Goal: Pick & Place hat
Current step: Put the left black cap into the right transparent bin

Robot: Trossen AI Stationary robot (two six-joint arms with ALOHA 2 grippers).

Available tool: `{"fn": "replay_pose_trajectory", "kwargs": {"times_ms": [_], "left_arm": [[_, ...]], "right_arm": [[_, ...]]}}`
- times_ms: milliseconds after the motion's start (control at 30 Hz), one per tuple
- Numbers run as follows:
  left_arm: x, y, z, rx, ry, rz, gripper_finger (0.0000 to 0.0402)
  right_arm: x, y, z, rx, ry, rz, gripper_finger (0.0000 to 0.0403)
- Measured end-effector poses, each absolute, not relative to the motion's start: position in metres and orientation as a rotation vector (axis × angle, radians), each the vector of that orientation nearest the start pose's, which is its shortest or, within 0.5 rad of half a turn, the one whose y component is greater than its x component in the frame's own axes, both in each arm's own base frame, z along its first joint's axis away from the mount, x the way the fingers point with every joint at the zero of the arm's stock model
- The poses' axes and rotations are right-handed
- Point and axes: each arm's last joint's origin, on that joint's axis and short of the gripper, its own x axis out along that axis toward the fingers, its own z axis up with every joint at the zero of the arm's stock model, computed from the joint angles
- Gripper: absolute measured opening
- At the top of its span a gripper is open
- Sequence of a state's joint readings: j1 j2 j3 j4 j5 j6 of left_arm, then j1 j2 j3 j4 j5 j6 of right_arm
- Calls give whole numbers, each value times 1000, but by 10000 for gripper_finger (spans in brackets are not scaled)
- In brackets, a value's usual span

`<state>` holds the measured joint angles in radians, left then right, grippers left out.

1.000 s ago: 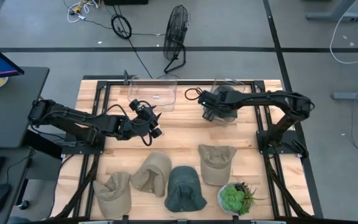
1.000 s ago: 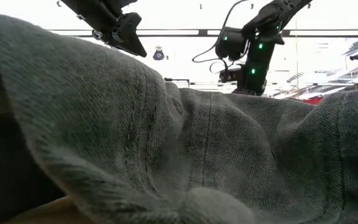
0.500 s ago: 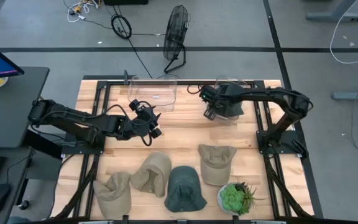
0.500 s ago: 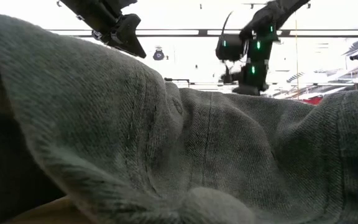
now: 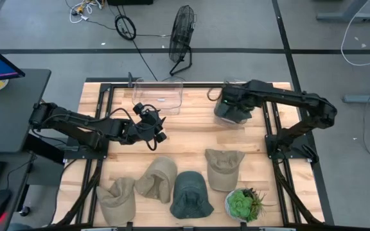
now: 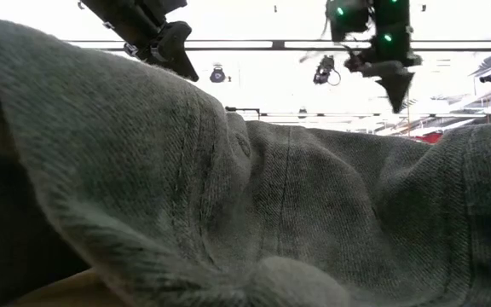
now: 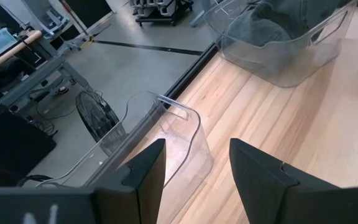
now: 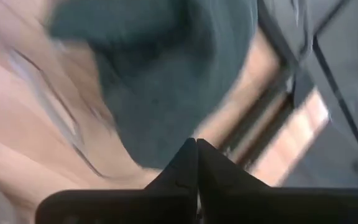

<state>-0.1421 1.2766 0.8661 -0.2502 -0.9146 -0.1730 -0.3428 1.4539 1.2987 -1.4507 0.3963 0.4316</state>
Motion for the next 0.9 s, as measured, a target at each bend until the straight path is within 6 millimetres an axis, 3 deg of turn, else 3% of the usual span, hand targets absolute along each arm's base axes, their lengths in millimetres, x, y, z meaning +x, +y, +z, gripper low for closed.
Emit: {"fn": "replay_pose_trajectory", "kwargs": {"times_ms": [167,333,600,900], "left_arm": [[260,-14,260,187,526,787,181],[260,-14,260,187,526,787,181],[260,-14,260,186,525,787,181],[260,-14,260,181,523,789,181]], "right_arm": [[204,-84,260,342,1568,-956,1],[206,-84,231,332,1537,-901,1],[224,-96,225,276,1363,-751,0],[231,-120,201,365,1416,-773,0]]}}
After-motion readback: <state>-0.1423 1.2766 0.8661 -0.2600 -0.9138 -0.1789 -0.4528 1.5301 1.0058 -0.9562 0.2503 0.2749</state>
